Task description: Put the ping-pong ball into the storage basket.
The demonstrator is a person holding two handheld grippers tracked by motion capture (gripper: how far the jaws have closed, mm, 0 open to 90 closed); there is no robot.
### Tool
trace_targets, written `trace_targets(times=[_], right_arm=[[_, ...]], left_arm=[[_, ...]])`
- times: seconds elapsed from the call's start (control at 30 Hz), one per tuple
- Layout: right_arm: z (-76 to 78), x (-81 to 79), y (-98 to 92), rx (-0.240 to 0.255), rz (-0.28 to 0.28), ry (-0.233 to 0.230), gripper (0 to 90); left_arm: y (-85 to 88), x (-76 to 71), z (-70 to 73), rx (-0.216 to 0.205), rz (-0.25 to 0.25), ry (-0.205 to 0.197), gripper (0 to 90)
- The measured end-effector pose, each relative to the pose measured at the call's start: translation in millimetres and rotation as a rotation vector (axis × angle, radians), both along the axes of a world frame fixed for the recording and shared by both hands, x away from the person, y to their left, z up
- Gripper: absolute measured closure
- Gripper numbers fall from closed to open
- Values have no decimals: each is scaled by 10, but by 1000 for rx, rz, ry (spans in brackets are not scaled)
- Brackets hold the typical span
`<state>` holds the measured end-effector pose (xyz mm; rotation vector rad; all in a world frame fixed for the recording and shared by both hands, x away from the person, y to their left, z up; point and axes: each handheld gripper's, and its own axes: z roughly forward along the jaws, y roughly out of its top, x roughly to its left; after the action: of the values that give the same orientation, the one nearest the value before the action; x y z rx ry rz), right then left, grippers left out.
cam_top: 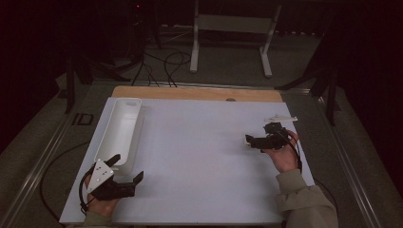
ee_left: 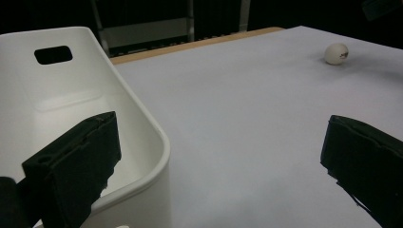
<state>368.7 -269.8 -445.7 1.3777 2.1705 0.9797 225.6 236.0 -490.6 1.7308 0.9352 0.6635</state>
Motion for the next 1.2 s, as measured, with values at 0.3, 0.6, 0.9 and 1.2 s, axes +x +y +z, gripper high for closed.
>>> trace_targets(times=[0.3, 0.6, 0.9, 1.2], right_arm=[[-34, 64, -15, 4, -8, 26, 83], [-90, 112, -21, 0, -14, 54, 83], [-134, 157, -3, -7, -12, 73, 83], [-205, 211, 24, -21, -13, 115, 83]], left_arm=[[-4, -1, -1, 2, -1, 0, 0], [-8, -1, -2, 3, -1, -1, 0], [-10, -1, -3, 5, 0, -2, 0], [-12, -1, -3, 7, 0, -3, 0]])
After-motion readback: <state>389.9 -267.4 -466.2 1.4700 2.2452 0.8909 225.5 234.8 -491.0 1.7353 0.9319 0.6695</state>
